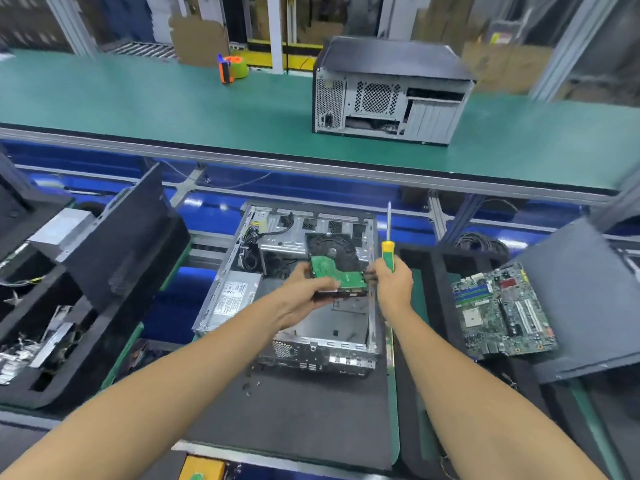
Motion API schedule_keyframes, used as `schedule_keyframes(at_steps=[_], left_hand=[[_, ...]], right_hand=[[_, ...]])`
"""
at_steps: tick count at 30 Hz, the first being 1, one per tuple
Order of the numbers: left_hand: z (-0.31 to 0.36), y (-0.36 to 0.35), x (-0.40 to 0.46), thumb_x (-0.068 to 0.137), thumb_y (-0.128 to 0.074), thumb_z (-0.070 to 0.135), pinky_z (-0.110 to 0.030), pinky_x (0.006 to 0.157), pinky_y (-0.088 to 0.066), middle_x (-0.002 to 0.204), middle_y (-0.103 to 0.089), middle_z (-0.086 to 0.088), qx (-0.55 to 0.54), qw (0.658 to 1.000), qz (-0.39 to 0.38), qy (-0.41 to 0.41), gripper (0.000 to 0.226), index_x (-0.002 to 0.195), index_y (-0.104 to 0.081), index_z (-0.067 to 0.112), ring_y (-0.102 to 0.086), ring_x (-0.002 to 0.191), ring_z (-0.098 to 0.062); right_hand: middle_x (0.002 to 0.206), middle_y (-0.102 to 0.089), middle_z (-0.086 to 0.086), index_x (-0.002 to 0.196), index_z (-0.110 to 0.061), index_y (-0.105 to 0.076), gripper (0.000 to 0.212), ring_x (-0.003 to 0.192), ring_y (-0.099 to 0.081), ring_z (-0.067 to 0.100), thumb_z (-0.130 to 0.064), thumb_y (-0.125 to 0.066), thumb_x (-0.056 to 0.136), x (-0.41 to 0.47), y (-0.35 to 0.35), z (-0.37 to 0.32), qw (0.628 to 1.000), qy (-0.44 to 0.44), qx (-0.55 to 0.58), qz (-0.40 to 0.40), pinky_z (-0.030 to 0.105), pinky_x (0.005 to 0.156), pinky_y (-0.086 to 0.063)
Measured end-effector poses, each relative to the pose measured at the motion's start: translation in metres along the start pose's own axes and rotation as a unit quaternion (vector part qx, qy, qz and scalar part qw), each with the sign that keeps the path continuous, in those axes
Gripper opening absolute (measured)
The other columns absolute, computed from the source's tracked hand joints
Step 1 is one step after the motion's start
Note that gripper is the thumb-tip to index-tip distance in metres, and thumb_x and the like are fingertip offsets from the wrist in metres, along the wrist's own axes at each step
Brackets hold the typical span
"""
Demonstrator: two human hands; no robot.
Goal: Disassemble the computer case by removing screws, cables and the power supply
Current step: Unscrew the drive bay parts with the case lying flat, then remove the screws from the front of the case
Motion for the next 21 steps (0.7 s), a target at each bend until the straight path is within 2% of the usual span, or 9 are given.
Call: schedule_keyframes(at_steps=[2, 4, 6, 9, 13, 16, 17, 19, 21], left_hand=[[0.006, -0.024, 0.007, 0.077, -0.077, -0.017, -0.04, 0.087, -0.062, 0.119, -0.069, -0.02, 0.056, 0.998, -0.027, -0.006, 0.065, 0.126, -0.046, 0.014, -0.075, 0.101, -0.032], [0.004, -0.05, 0.015, 0.073, -0.08, -0.017, -0.036, 0.079, -0.063, 0.113, -0.072, -0.018, 0.099, 0.994, -0.043, -0.02, 0.069, 0.123, -0.047, 0.018, -0.077, 0.094, -0.028], [0.0, -0.08, 0.02, 0.07, -0.083, -0.014, -0.04, 0.081, -0.063, 0.115, -0.072, -0.019, 0.145, 0.987, -0.057, -0.046, 0.072, 0.123, -0.045, 0.016, -0.076, 0.098, -0.029], [-0.013, -0.122, 0.027, 0.067, -0.087, -0.009, -0.051, 0.091, -0.06, 0.114, -0.071, -0.017, 0.209, 0.972, -0.06, -0.09, 0.073, 0.122, -0.046, 0.016, -0.073, 0.103, -0.032], [-0.045, -0.184, 0.028, 0.071, -0.087, 0.004, -0.031, 0.084, -0.061, 0.108, -0.073, -0.008, 0.276, 0.947, -0.1, -0.13, 0.063, 0.115, -0.046, 0.022, -0.072, 0.097, -0.019], [-0.085, -0.231, 0.029, 0.077, -0.084, 0.009, -0.039, 0.096, -0.055, 0.115, -0.068, -0.01, 0.32, 0.928, -0.131, -0.14, 0.055, 0.117, -0.046, 0.015, -0.066, 0.11, -0.028], [-0.099, -0.244, 0.03, 0.08, -0.083, 0.011, -0.036, 0.097, -0.053, 0.115, -0.066, -0.01, 0.333, 0.922, -0.136, -0.141, 0.051, 0.116, -0.046, 0.012, -0.064, 0.111, -0.028], [-0.126, -0.272, 0.03, 0.089, -0.078, 0.013, -0.026, 0.092, -0.05, 0.105, -0.061, 0.001, 0.336, 0.917, -0.166, -0.136, 0.039, 0.107, -0.044, 0.018, -0.059, 0.104, -0.018], [-0.152, -0.295, 0.028, 0.095, -0.074, 0.015, -0.023, 0.087, -0.05, 0.097, -0.053, 0.009, 0.353, 0.905, -0.203, -0.128, 0.038, 0.098, -0.038, 0.029, -0.056, 0.094, -0.003]], right_hand=[[0.082, -0.072, 0.016, 0.085, -0.001, -0.065, 0.021, 0.071, -0.063, 0.02, -0.02, -0.058, 0.09, 0.005, 0.014, -0.011, 1.0, 0.017, -0.003, 0.007, 0.039, 0.069, -0.052], [0.069, -0.064, 0.004, 0.08, -0.007, -0.063, 0.022, 0.062, -0.053, 0.01, -0.029, -0.06, 0.082, 0.007, 0.03, -0.023, 0.997, 0.046, -0.057, 0.012, 0.028, 0.06, -0.041], [0.063, -0.056, -0.003, 0.077, -0.012, -0.059, 0.02, 0.057, -0.047, 0.009, -0.03, -0.064, 0.083, 0.011, 0.051, -0.028, 0.99, 0.059, -0.123, 0.02, 0.031, 0.055, -0.035], [0.068, -0.058, 0.002, 0.08, -0.011, -0.058, 0.022, 0.064, -0.051, 0.022, -0.032, -0.064, 0.086, 0.018, 0.094, -0.023, 0.981, 0.045, -0.184, 0.036, 0.037, 0.059, -0.037], [0.067, -0.054, 0.006, 0.082, -0.003, -0.063, 0.014, 0.062, -0.046, 0.021, -0.015, -0.063, 0.089, 0.017, 0.154, -0.002, 0.993, 0.019, -0.114, 0.026, 0.036, 0.062, -0.037], [0.069, -0.056, 0.006, 0.082, -0.004, -0.064, 0.012, 0.062, -0.048, 0.02, -0.01, -0.06, 0.091, 0.013, 0.195, 0.022, 0.996, -0.023, -0.088, 0.001, 0.033, 0.062, -0.039], [0.069, -0.058, 0.005, 0.079, -0.008, -0.064, 0.014, 0.06, -0.048, 0.018, -0.009, -0.06, 0.092, 0.013, 0.209, 0.029, 0.996, -0.037, -0.078, -0.001, 0.03, 0.061, -0.039], [0.068, -0.061, 0.001, 0.074, -0.014, -0.065, 0.021, 0.054, -0.051, 0.013, -0.01, -0.059, 0.094, 0.013, 0.237, 0.042, 0.997, -0.064, -0.052, 0.003, 0.025, 0.054, -0.041], [0.067, -0.063, -0.002, 0.073, -0.018, -0.067, 0.025, 0.051, -0.054, 0.009, -0.013, -0.058, 0.096, 0.014, 0.264, 0.056, 0.995, -0.09, -0.035, 0.001, 0.018, 0.044, -0.042]])
Point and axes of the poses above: each hand's wrist, its own x-axis towards the middle knuckle, its own y-axis out of the back of the hand, z = x × y, the point moved 10 cm from there along x, towards the middle knuckle
